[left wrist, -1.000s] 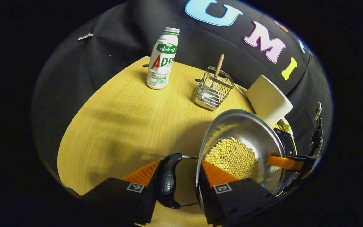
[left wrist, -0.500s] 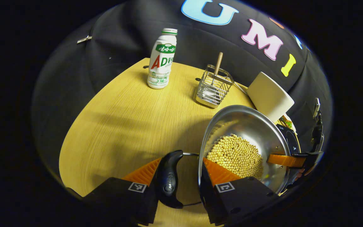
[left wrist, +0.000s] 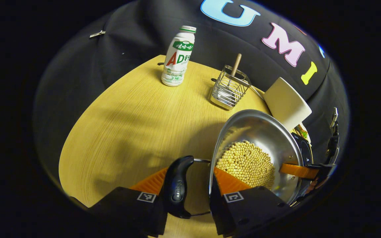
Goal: First push the handle of the pot to place it horizontally, then grasp the pot with both hands and set it on the induction cooktop.
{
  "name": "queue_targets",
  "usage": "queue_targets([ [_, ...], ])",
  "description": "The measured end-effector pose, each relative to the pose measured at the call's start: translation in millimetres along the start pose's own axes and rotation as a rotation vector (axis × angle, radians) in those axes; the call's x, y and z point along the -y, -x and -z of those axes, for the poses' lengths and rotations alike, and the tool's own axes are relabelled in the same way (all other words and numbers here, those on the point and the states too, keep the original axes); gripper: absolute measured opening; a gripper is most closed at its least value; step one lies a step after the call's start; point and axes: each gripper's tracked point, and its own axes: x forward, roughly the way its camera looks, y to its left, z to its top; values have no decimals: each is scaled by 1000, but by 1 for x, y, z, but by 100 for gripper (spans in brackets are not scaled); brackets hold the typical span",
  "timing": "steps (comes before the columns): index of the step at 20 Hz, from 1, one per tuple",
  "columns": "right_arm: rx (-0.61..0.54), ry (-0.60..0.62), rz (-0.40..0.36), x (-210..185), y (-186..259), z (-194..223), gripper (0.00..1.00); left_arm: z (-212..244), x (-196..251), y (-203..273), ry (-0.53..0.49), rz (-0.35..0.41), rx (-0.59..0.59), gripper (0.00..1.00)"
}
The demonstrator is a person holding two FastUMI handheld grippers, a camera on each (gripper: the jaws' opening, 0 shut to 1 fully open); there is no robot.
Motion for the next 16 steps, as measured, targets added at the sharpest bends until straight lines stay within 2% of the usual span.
queue_targets([
  [9,41,20,6,-2,54,-18,57,-8,22,43,8,28,34,58],
  [16,110,19,20,28,114,-41,57,-14,78,76,-11,80,73,59],
])
